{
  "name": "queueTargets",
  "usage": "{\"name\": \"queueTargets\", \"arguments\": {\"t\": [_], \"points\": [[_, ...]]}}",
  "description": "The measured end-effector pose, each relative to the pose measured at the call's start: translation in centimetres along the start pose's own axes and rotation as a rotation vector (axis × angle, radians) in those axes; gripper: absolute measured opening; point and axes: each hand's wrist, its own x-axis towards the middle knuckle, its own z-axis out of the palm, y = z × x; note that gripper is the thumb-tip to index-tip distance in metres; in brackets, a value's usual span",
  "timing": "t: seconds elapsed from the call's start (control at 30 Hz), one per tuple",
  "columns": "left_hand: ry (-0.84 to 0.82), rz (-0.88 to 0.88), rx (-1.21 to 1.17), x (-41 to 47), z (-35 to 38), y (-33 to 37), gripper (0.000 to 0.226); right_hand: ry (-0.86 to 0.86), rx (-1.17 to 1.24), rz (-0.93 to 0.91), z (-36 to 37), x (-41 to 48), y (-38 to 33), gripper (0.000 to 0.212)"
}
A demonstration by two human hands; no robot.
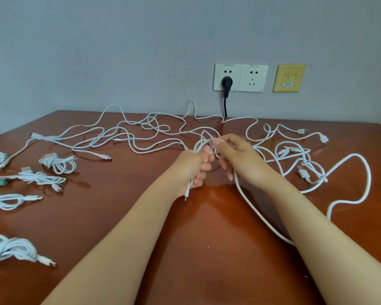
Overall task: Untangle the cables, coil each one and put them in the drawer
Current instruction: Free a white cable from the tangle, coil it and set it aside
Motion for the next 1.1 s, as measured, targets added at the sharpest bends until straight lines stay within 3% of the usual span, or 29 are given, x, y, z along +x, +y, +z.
{"name": "queueTargets", "arguments": {"t": [0.17,0.3,0.37,0.53,0.77,0.93,1.03,1.1], "points": [[0.171,0.046,-0.180,1.0,-2.2,-0.1,0.033,-0.150,-0.003,0.171,0.6,-0.7,-1.1,0.021],[0.164,0.103,-0.149,0.7,-2.1,-0.1,0.034,0.117,-0.295,0.011,1.9,0.0,-0.8,0.025],[0.128,0.143,-0.116,0.6,-1.7,-0.3,0.036,0.174,-0.298,0.053,2.3,0.1,-0.2,0.026],[0.068,0.206,-0.065,0.7,-1.6,-0.5,0.034,0.001,-0.471,0.103,3.4,-0.6,0.5,0.023],[0.119,0.327,0.307,0.7,-1.5,-0.7,0.031,-0.113,-0.699,0.104,3.4,-1.0,-0.4,0.013],[0.271,0.471,0.693,0.9,-1.3,-0.6,0.033,-0.098,-0.861,0.023,3.9,-1.3,-0.4,0.029],[0.283,0.442,0.682,1.1,-1.4,-0.7,0.036,-0.076,-0.893,-0.029,4.3,-1.5,-0.5,0.030],[0.288,0.373,0.517,1.4,-1.7,-0.9,0.037,-0.058,-0.910,-0.056,4.4,-1.5,-0.4,0.037]]}}
